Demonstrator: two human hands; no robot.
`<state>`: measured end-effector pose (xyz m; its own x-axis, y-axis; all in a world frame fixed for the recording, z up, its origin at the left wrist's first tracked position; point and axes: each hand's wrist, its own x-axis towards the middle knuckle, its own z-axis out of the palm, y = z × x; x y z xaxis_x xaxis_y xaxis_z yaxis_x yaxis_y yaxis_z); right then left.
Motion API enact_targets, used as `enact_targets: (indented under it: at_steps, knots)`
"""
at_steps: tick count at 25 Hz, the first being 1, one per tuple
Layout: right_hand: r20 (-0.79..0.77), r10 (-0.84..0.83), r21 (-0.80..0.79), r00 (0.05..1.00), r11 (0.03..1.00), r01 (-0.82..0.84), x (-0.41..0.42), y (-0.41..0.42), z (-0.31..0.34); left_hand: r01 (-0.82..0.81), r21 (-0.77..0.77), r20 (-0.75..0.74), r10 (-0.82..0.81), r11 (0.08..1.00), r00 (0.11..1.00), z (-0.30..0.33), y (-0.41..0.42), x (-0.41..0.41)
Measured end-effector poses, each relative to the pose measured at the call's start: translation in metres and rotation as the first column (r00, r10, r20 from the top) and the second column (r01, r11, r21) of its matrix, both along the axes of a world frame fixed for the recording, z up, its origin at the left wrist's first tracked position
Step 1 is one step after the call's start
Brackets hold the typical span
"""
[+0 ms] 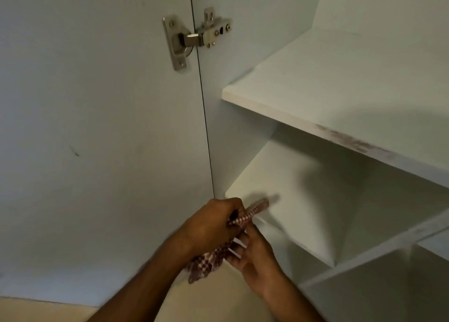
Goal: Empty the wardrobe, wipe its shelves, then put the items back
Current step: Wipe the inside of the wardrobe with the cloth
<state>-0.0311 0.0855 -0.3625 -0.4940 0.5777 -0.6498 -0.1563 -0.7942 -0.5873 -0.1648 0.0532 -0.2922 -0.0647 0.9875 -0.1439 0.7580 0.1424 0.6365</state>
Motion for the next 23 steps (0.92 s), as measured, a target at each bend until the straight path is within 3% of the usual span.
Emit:
enact_targets:
  at_steps: [4,6,8,10,12,14,16,17,19,20,23]
  knots:
    - [-0.185,-0.168,-0.019,0.968,0.986,0.167,-0.033,0.014,-0.03,0.147,0.116,-0.12,-0.133,0.982,0.984,-0.021,0.011,-0.002]
    - [-0.327,-0.264,-0.012,0.907,0.961,0.276,-0.042,0.032,-0.034,0.183,0.193,-0.153,-0.154,0.964,0.976,-0.031,0.01,-0.005]
    - [-0.4,-0.328,0.023,0.856,0.93,0.367,-0.05,0.055,-0.031,0.138,0.331,-0.171,-0.084,0.934,0.982,-0.042,0.007,-0.013]
    - [-0.411,-0.389,0.232,0.825,0.83,0.507,-0.06,0.079,-0.033,0.096,0.581,-0.297,0.101,0.808,0.95,-0.051,0.006,-0.025]
    - [-0.459,-0.469,0.473,0.754,0.59,0.655,-0.064,0.104,-0.034,0.18,0.784,-0.445,0.336,0.594,0.83,-0.054,0.009,-0.038]
    - [-0.564,-0.491,0.639,0.664,0.25,0.727,-0.071,0.12,-0.027,0.243,0.832,-0.522,0.557,0.498,0.646,-0.052,0.013,-0.051]
    - [-0.638,-0.45,0.72,0.625,-0.062,0.691,-0.096,0.139,-0.02,0.204,0.804,-0.585,0.68,0.558,0.443,-0.05,0.016,-0.063]
    - [-0.607,-0.426,0.781,0.671,-0.163,0.603,-0.116,0.149,-0.017,0.164,0.782,-0.615,0.699,0.602,0.366,-0.048,0.016,-0.066]
    - [-0.451,-0.384,0.883,0.805,-0.324,0.34,-0.152,0.158,-0.023,0.111,0.724,-0.686,0.694,0.681,0.22,-0.052,0.01,-0.066]
    - [-0.385,-0.407,0.894,0.828,-0.388,0.225,-0.164,0.164,-0.027,0.083,0.699,-0.711,0.681,0.71,0.175,-0.054,0.01,-0.067]
    - [-0.459,-0.423,0.801,0.781,-0.578,0.158,-0.172,0.175,-0.028,0.062,0.679,-0.734,0.676,0.732,0.068,-0.06,0.004,-0.066]
